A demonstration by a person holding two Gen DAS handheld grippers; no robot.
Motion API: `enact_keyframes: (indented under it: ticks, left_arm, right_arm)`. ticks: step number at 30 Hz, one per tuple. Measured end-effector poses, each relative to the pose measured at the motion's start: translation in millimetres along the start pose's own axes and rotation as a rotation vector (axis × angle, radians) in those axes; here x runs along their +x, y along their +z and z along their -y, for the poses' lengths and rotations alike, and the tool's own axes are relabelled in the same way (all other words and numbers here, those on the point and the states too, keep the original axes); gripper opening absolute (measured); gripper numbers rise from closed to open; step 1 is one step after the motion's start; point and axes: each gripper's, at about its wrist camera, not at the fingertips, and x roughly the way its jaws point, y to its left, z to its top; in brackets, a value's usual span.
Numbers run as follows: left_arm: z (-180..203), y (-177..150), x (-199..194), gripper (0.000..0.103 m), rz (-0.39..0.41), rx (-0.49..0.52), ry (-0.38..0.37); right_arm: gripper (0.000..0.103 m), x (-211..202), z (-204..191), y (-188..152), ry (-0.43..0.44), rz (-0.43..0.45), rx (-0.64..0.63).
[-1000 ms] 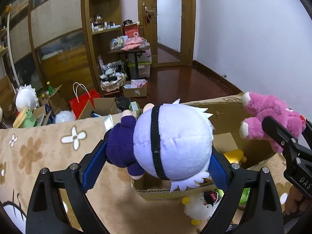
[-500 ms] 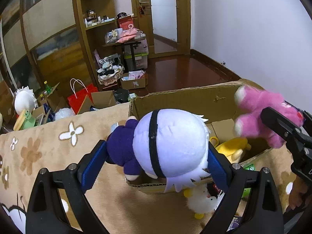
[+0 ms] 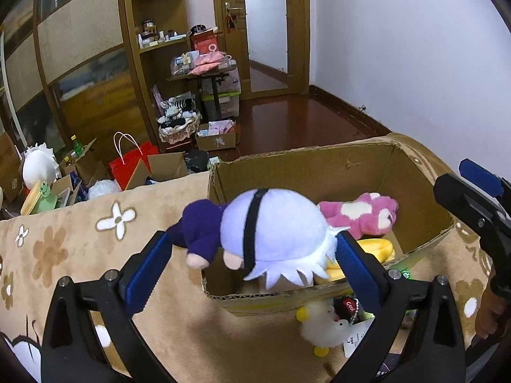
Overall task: Organize soft objects
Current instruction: 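Open the left tool over the box while the right tool releases the pink bear inside, then lower the left tool to the black Face tissue pack while the right tool reaches the clear bag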
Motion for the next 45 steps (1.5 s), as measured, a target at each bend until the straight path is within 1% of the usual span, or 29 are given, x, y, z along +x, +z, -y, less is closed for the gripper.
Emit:
enact_keyframes:
  ticks: [4, 6, 14, 19, 24, 28, 38, 45]
  left_arm:
    - [-1, -1, -6, 0.101, 0.020, -0.013, -0.016]
    - [-3, 2, -7, 0.101, 0.011, -0.014, -0.015]
    - [-1, 1, -17, 0.101, 0.007, -0.013, 0.016]
    - [-2, -2, -30, 0.101, 0.012, -0.023, 0.030]
    - [3, -8, -46, 0.101, -0.004, 0.002, 0.037]
    - [8, -15, -59, 0.101, -0.006, 0.010, 0.043]
    - [14, -32, -89, 0.101, -0.040, 0.020, 0.034]
    - [24, -43, -103, 0.101, -0.061, 0.040, 0.009]
  right_arm:
    - [0.103, -6, 1, 1, -0.031, 0.011, -0.002]
    - [0.103, -9, 2, 2, -0.038, 0.010, 0.006]
    - [0.103, -19, 10, 5, -0.066, 0.015, 0.032]
    - [0.103, -29, 11, 4, -0.070, -0.005, 0.039]
    - [0.103, -41, 8, 2, -0.070, -0.016, 0.039]
    - [0.103, -51, 5, 0, -0.087, -0.037, 0.036]
    - [0.103, -75, 2, -12, -0.097, -0.087, 0.031]
    - [0.103, -85, 0, -23, -0.102, -0.122, 0.026]
